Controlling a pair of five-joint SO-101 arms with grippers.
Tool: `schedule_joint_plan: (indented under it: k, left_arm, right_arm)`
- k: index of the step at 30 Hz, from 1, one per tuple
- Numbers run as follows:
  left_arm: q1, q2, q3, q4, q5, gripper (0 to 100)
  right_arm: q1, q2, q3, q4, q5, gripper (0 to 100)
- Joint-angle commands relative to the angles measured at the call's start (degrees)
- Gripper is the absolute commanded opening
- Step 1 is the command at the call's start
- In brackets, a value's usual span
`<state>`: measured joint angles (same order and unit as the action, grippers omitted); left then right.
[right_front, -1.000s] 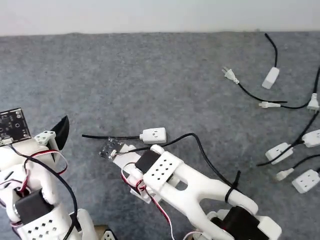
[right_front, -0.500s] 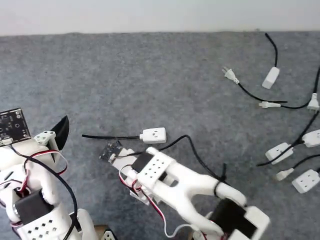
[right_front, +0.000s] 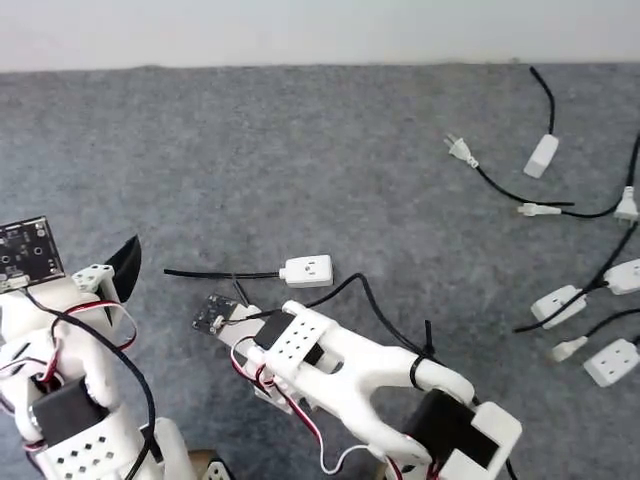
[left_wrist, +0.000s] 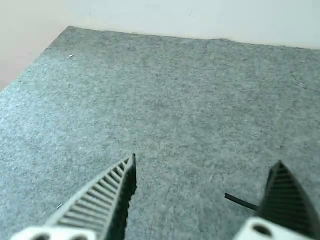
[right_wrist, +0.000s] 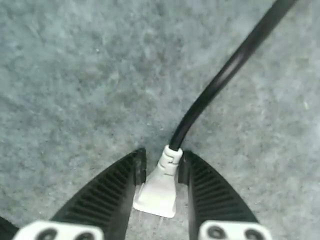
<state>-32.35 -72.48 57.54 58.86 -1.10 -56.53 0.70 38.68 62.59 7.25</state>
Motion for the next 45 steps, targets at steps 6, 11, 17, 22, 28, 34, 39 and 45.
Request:
schedule_joint_plan:
  k: [6,11,17,22,28,34,39,45]
  left_arm:
    - [0.09,-0.09,-0.48,-0.35,0.44,40]
    - [0.09,-0.09,-0.40,-0.35,0.44,40]
    - [0.09,-0.09,-0.66,-0.35,0.44,40]
    - [0.09,-0.09,-0.84,-2.46,0.09,40]
    - [2.11,-0.09,-3.74,-3.08,-0.62,40]
    - [10.20,-0.09,-6.46,-3.08,-2.46,40]
    - [18.55,-0.09,-10.68,-3.16,-8.53,40]
    - [30.59,-0.18,-12.79,-5.98,-22.24,40]
  right_arm:
    - [-0.31,0.84,-1.58,-0.75,0.00,0.6]
    - [-0.31,0.40,-1.76,-0.75,0.00,0.8]
    - [2.77,-1.71,-6.33,1.54,0.53,0.8]
    - [8.57,-8.22,-16.26,9.80,5.89,0.8]
    - [15.69,-15.69,-31.30,18.86,8.53,0.8]
    - [18.86,-18.68,-44.13,24.84,8.97,0.8]
    - [21.14,-18.86,-55.56,29.23,9.41,0.8]
    - [22.46,-18.86,-68.40,31.08,9.41,0.8]
